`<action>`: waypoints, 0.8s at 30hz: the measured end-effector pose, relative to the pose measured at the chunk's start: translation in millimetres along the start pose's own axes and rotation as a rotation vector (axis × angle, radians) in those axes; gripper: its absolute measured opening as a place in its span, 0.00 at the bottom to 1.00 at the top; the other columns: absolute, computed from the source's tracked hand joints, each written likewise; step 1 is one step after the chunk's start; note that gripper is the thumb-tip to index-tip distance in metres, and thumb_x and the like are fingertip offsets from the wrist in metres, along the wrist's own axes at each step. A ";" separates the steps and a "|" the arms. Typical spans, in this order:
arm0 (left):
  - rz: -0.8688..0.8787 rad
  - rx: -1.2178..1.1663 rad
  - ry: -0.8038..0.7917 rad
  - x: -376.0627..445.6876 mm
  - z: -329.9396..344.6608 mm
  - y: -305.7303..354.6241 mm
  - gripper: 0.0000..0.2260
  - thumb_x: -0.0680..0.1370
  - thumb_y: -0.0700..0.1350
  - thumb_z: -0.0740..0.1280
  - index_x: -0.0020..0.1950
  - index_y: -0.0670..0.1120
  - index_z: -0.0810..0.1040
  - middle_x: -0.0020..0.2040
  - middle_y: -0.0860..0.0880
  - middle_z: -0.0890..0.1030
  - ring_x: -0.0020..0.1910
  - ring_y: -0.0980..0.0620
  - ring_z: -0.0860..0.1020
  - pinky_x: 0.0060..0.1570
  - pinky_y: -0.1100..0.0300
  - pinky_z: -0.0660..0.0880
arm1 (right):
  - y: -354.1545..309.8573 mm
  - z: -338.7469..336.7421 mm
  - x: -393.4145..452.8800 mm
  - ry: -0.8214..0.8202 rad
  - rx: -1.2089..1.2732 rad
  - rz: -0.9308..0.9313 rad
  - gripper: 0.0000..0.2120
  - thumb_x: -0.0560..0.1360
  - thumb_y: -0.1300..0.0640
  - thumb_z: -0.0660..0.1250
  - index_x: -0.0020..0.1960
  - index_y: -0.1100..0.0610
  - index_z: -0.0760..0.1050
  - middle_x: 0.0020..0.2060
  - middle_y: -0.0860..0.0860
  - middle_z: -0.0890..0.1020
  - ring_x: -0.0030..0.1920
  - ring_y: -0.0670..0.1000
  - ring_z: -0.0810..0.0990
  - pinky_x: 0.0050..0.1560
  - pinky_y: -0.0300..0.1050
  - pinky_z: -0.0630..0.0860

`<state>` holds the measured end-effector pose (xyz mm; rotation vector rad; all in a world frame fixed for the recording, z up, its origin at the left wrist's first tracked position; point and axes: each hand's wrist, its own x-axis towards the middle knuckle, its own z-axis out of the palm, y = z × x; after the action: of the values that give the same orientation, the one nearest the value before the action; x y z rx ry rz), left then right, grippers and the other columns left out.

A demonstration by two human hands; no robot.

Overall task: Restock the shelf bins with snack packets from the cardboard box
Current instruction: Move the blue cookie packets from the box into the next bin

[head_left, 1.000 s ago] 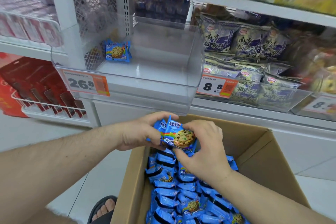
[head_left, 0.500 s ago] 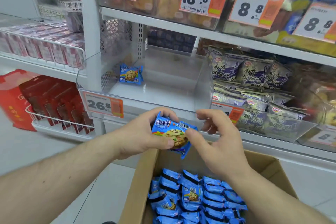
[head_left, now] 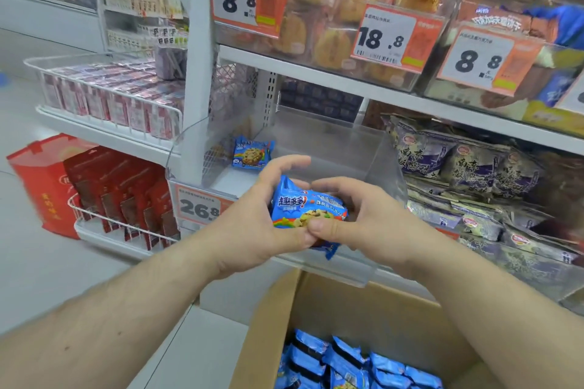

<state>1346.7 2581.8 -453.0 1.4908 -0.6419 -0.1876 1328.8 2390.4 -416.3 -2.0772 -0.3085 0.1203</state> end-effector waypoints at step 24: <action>-0.187 1.216 0.233 18.1 -36.9 -21.9 0.16 0.71 0.66 0.63 0.40 0.54 0.76 0.38 0.58 0.78 0.47 0.57 0.72 0.51 0.53 0.57 | 49.2 49.8 233.1 0.101 -0.250 0.263 0.28 0.64 0.58 0.81 0.62 0.59 0.76 0.54 0.55 0.82 0.46 0.51 0.79 0.47 0.44 0.78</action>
<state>1386.0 2602.5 -467.1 2.6908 -0.4102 0.3011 1551.0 2471.1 -474.2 -2.3559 0.0144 0.1403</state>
